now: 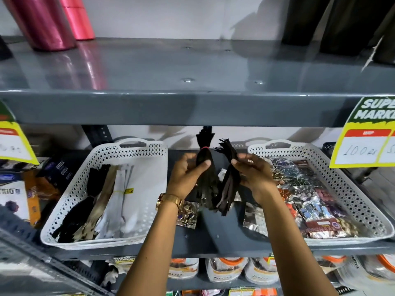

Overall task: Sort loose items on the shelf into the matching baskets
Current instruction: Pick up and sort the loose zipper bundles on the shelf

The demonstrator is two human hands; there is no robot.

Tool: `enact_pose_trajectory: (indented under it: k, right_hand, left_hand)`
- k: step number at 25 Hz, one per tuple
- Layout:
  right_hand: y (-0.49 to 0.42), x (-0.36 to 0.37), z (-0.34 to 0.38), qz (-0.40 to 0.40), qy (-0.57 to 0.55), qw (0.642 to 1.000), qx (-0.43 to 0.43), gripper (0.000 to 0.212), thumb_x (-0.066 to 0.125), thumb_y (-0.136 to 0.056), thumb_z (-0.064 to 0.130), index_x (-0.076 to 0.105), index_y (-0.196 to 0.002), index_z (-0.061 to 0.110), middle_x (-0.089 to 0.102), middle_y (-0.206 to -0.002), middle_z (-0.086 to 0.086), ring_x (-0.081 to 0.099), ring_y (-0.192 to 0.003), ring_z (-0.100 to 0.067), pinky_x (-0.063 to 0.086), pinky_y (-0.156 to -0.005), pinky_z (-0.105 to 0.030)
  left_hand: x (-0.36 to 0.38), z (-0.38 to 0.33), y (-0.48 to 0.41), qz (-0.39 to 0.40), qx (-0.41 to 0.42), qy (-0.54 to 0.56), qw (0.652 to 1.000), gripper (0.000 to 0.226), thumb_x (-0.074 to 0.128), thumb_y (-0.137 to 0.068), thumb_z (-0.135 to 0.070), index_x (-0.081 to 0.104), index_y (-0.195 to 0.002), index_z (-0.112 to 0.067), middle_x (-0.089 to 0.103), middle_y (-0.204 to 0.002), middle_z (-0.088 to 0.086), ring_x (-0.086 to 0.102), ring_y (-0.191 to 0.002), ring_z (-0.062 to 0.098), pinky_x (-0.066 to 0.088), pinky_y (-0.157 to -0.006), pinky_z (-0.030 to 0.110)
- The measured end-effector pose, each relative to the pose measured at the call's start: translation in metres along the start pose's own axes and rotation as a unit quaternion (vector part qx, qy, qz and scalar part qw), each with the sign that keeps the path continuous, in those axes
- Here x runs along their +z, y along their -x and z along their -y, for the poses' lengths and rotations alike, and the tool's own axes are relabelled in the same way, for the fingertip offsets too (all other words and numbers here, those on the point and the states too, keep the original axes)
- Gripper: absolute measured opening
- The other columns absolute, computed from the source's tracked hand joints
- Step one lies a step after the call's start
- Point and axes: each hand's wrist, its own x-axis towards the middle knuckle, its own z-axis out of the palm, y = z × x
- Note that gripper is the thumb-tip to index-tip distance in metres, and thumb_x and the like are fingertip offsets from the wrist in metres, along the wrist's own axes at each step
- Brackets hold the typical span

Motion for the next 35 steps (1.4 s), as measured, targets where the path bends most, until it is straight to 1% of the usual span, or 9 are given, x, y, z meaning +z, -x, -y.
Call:
enact_pose_trajectory:
  k: [6, 12, 17, 21, 26, 28, 30, 32, 35]
  right_hand:
    - [0.005, 0.035, 0.01, 0.059, -0.021, 0.997, -0.054, 0.029, 0.063, -0.081, -0.011, 0.058, -0.074, 0.016, 0.068, -0.075, -0.006, 0.066, -0.066, -0.015, 0.054, -0.05, -0.021]
    - [0.001, 0.065, -0.003, 0.065, -0.017, 0.995, -0.07, 0.044, 0.047, -0.079, -0.028, 0.053, -0.064, 0.013, 0.062, -0.071, -0.013, 0.064, -0.054, -0.019, 0.055, -0.042, -0.023]
    - [-0.004, 0.08, -0.008, 0.031, 0.007, 0.996, -0.084, 0.047, 0.041, -0.076, -0.029, 0.055, -0.062, 0.015, 0.062, -0.072, -0.013, 0.062, -0.053, -0.013, 0.051, -0.044, -0.018]
    - [-0.001, 0.086, -0.016, 0.009, -0.001, 0.996, -0.089, 0.043, 0.047, -0.078, -0.024, 0.058, -0.068, 0.016, 0.065, -0.079, -0.01, 0.062, -0.074, -0.024, 0.053, -0.064, -0.031]
    - [0.014, 0.095, -0.046, 0.004, 0.048, 0.988, -0.144, 0.026, 0.042, -0.082, -0.011, 0.06, -0.089, 0.006, 0.064, -0.083, -0.008, 0.061, -0.074, -0.016, 0.051, -0.066, -0.027]
    - [0.02, 0.087, -0.072, 0.059, 0.28, 0.935, -0.208, 0.03, 0.043, -0.083, -0.003, 0.059, -0.106, 0.005, 0.064, -0.107, -0.012, 0.061, -0.1, -0.025, 0.053, -0.084, -0.038]
    - [0.028, 0.078, -0.102, 0.127, 0.53, 0.801, -0.246, 0.037, 0.045, -0.089, 0.008, 0.053, -0.126, 0.006, 0.051, -0.134, -0.015, 0.043, -0.129, -0.031, 0.042, -0.106, -0.043]
    - [0.032, 0.073, -0.125, 0.168, 0.633, 0.708, -0.264, 0.048, 0.038, -0.097, 0.03, 0.04, -0.141, 0.011, 0.033, -0.152, -0.011, 0.018, -0.145, -0.03, 0.018, -0.12, -0.049]
    - [0.025, 0.068, -0.133, 0.179, 0.722, 0.607, -0.281, 0.063, 0.02, -0.096, 0.052, 0.022, -0.149, 0.017, 0.009, -0.161, -0.005, -0.01, -0.148, -0.027, -0.009, -0.12, -0.054]
  left_hand:
    - [-0.013, -0.019, 0.011, 0.062, -0.016, 0.184, 0.981, 0.012, 0.064, -0.084, -0.001, 0.069, -0.086, -0.013, 0.075, -0.075, -0.006, 0.07, -0.072, 0.005, 0.058, -0.067, 0.015]
    - [-0.013, -0.02, 0.01, 0.006, -0.027, 0.142, 0.99, 0.019, 0.057, -0.089, -0.003, 0.069, -0.097, -0.015, 0.07, -0.091, 0.005, 0.066, -0.083, 0.016, 0.055, -0.079, 0.027]
    - [-0.01, -0.015, 0.005, -0.047, 0.005, 0.045, 0.998, 0.024, 0.058, -0.092, -0.021, 0.064, -0.109, -0.005, 0.068, -0.112, 0.022, 0.064, -0.104, 0.032, 0.049, -0.099, 0.052]
    - [-0.017, -0.014, 0.006, -0.065, 0.065, -0.054, 0.994, 0.024, 0.062, -0.088, -0.027, 0.07, -0.104, -0.011, 0.073, -0.099, 0.011, 0.068, -0.095, 0.025, 0.054, -0.091, 0.049]
    - [-0.023, -0.022, 0.005, -0.134, 0.121, -0.161, 0.97, 0.028, 0.055, -0.081, -0.034, 0.068, -0.092, -0.012, 0.072, -0.086, 0.006, 0.065, -0.083, 0.024, 0.053, -0.076, 0.037]
    - [-0.031, -0.022, 0.002, -0.139, 0.126, -0.171, 0.967, 0.021, 0.057, -0.083, -0.029, 0.065, -0.091, -0.012, 0.068, -0.082, 0.005, 0.065, -0.079, 0.029, 0.053, -0.071, 0.041]
    - [-0.041, -0.021, 0.001, -0.136, 0.122, -0.176, 0.967, 0.014, 0.058, -0.086, -0.023, 0.065, -0.089, -0.012, 0.065, -0.076, 0.003, 0.064, -0.07, 0.03, 0.054, -0.066, 0.044]
    - [-0.05, -0.02, 0.001, -0.141, 0.111, -0.189, 0.965, 0.011, 0.059, -0.087, -0.022, 0.065, -0.087, -0.013, 0.063, -0.072, 0.0, 0.06, -0.066, 0.023, 0.053, -0.065, 0.04]
    - [-0.059, -0.019, 0.002, -0.13, 0.087, -0.2, 0.967, 0.009, 0.059, -0.087, -0.024, 0.064, -0.087, -0.017, 0.06, -0.069, -0.006, 0.058, -0.065, 0.018, 0.05, -0.067, 0.035]
